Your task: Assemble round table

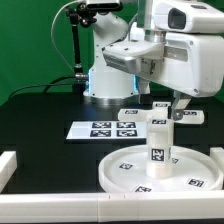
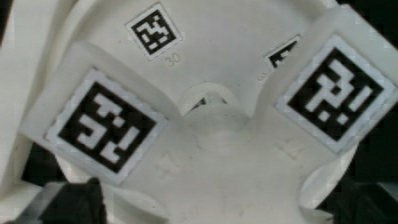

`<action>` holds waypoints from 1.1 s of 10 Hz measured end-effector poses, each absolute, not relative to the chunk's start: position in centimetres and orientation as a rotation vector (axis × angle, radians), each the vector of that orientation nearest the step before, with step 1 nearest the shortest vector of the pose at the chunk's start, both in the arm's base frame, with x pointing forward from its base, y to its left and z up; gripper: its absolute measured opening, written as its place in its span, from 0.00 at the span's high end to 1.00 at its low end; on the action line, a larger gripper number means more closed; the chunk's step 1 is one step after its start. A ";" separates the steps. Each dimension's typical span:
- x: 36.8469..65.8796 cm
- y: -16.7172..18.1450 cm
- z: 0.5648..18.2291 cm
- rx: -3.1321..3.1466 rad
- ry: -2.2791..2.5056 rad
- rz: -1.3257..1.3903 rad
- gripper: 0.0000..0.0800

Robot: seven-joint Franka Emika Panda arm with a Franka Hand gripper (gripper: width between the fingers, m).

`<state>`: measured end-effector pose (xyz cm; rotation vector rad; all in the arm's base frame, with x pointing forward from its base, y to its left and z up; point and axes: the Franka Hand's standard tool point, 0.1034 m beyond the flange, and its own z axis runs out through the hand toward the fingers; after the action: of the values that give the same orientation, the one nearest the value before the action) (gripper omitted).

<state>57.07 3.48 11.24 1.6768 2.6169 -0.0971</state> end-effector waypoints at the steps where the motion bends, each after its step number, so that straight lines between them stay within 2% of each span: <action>1: 57.0 3.4 11.2 1.677 2.618 -0.099 0.19; 4: 57.2 3.5 11.4 1.659 2.627 -0.129 0.19; 11: 56.9 3.8 10.7 1.661 2.633 -0.143 0.19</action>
Offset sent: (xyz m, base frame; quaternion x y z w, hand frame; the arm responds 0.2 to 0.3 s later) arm 0.0107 0.0085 0.0043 0.0188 -0.0304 -0.0404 0.9985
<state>56.91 3.81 10.66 1.6612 2.6326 -0.1426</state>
